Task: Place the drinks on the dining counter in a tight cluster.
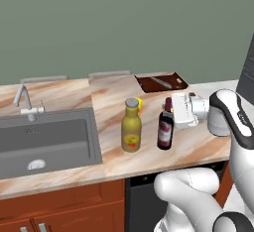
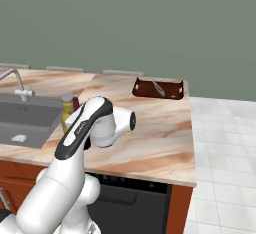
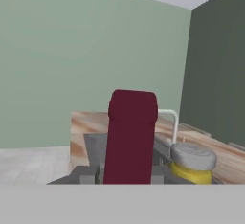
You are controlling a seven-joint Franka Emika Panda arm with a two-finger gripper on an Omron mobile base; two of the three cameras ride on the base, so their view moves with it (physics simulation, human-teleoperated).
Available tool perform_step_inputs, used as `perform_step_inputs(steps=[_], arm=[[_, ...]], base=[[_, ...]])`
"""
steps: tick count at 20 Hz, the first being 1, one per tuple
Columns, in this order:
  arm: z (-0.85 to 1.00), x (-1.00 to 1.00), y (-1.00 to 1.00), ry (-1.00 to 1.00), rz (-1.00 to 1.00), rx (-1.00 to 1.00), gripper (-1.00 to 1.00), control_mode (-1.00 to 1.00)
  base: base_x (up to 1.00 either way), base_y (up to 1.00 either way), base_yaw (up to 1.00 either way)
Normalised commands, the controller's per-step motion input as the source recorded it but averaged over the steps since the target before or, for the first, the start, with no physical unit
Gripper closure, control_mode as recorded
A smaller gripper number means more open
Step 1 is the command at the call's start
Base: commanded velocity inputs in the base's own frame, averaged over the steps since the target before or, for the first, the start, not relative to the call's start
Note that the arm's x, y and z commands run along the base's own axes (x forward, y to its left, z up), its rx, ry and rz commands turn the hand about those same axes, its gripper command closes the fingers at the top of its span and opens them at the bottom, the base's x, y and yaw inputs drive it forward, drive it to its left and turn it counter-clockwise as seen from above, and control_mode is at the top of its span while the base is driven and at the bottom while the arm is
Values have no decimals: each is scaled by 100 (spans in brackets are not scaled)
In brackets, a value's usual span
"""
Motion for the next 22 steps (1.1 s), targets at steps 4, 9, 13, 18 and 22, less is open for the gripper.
perform_step_inputs(steps=[4,9,13,18,22], arm=[[0,0,0,0,0,0,100,100],[0,0,0,0,0,0,100,100],[0,0,0,0,0,0,100,100],[0,0,0,0,0,0,100,100],[0,0,0,0,0,0,100,100]], base=[[33,0,0],[21,0,-1],[9,0,-9],[0,0,0],[0,0,0]])
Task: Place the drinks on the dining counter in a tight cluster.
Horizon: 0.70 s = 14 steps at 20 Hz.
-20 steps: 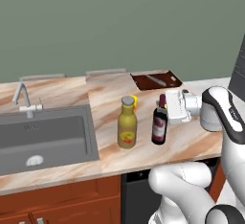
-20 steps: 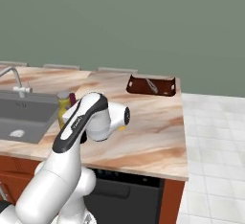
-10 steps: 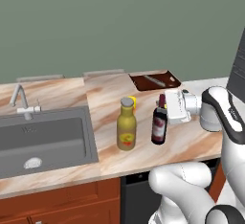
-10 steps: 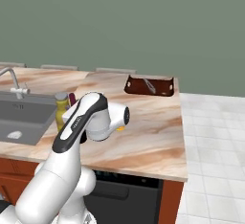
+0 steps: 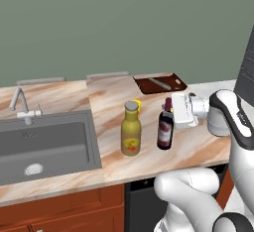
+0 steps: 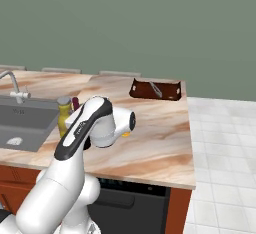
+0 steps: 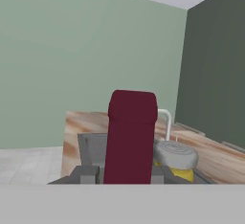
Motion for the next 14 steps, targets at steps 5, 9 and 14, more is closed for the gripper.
perform_step_inputs(steps=[5,9,14], arm=[[0,0,0,0,0,0,100,100],[0,3,-3,0,0,0,100,-100],[-5,20,-21,0,0,0,100,-100]], base=[[0,-1,0],[3,-5,0],[0,0,0]])
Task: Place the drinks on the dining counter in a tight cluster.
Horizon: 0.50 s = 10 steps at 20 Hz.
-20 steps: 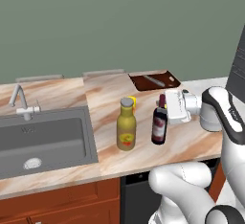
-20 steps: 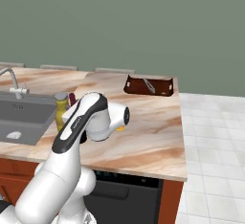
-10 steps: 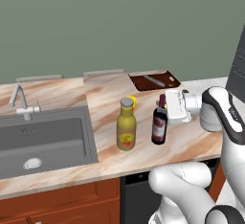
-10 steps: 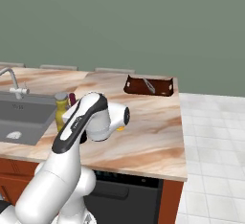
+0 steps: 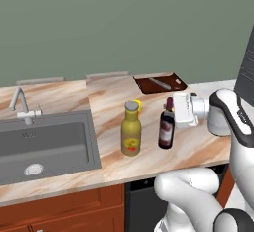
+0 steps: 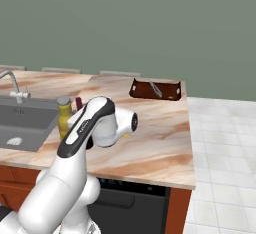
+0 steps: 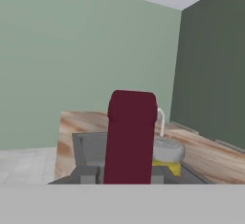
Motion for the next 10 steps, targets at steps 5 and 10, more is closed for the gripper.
perform_step_inputs(steps=[5,10], arm=[[-13,25,-20,-4,0,0,100,-100],[-28,33,0,-13,1,0,100,-100]], base=[[0,0,0],[0,0,0]])
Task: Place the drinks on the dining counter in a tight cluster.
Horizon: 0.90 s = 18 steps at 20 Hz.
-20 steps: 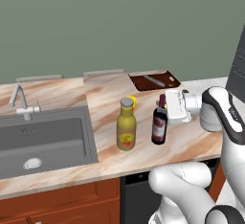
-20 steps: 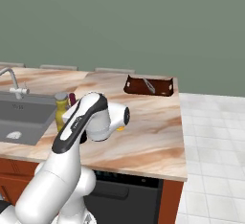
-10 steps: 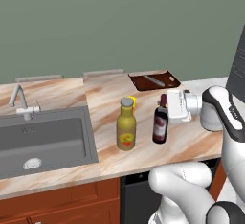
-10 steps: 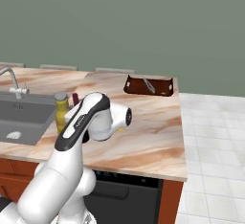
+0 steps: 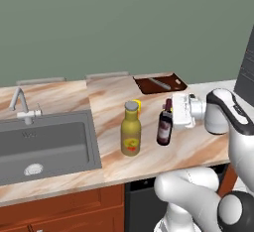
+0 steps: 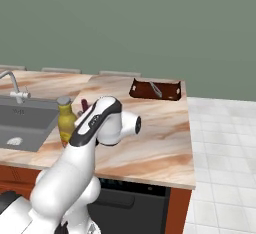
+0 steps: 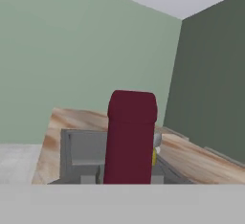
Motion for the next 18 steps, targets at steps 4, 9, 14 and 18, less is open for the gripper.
perform_step_inputs(steps=[4,9,14,18], arm=[[-29,34,3,-4,1,2,100,-100],[-23,30,5,0,0,5,100,-100],[-20,23,5,1,0,7,100,-100],[-20,18,5,0,0,0,100,-100]], base=[[0,0,0],[0,0,0],[0,0,0],[0,0,0]])
